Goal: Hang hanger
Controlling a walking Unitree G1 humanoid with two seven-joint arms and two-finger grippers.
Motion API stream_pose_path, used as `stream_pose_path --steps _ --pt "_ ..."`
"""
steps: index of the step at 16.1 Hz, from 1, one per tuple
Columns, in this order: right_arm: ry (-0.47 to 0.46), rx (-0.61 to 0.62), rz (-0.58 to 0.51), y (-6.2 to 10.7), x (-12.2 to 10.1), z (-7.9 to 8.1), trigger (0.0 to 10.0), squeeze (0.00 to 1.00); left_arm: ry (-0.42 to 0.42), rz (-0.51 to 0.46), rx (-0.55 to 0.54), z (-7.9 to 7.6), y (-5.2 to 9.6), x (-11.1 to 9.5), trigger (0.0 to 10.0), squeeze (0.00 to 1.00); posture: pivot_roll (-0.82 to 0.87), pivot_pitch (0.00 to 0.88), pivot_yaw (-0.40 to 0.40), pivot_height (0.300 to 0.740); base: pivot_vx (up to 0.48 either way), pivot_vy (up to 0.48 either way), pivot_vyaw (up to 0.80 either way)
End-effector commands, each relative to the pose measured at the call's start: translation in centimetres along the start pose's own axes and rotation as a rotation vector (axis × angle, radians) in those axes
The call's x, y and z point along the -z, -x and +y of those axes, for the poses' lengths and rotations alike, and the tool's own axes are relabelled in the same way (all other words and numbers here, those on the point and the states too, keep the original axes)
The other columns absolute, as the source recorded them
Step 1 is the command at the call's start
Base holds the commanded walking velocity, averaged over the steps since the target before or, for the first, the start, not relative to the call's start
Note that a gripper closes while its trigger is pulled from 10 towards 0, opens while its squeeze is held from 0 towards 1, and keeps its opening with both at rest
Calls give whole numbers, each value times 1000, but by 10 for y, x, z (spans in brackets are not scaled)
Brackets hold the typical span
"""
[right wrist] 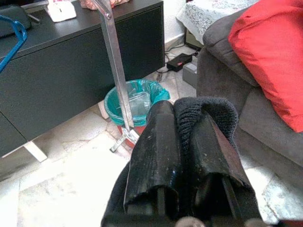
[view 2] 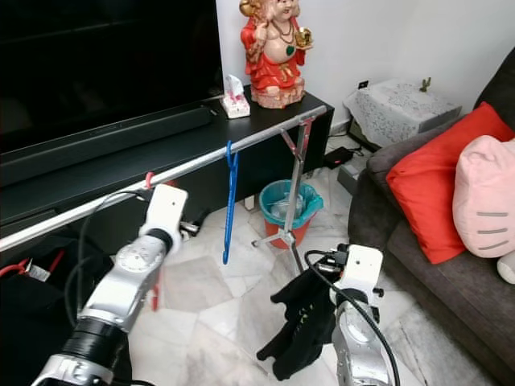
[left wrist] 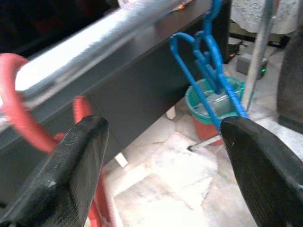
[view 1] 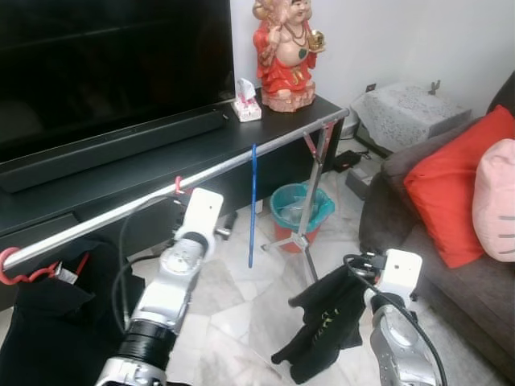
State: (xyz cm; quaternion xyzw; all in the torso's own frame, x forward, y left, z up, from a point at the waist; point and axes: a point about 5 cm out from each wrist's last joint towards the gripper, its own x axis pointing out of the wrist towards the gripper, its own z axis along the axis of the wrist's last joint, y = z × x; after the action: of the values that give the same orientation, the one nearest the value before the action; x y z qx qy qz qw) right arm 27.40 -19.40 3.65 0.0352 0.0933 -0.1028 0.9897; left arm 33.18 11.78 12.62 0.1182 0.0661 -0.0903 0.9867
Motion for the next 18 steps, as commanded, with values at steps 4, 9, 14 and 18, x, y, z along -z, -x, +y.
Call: stream_pose_path --steps 4,9,14,18 --pt "8 -12 -24 -2 -6 3 10000 0 -104 117 -57 15 8 20 10000 0 -107 0 8 732 0 0 0" --pt "9 -20 -22 -3 -6 6 10000 0 -91 276 -154 22 9 43 10000 0 -105 0 2 732 0 0 0" --pt "7 -18 -28 -3 -7 5 10000 0 -28 196 -109 4 -15 26 10000 0 -123 0 7 732 0 0 0" --pt "9 -18 -28 -3 -7 5 10000 0 -14 136 -110 4 -22 21 8980 0 -128 0 9 732 0 0 0"
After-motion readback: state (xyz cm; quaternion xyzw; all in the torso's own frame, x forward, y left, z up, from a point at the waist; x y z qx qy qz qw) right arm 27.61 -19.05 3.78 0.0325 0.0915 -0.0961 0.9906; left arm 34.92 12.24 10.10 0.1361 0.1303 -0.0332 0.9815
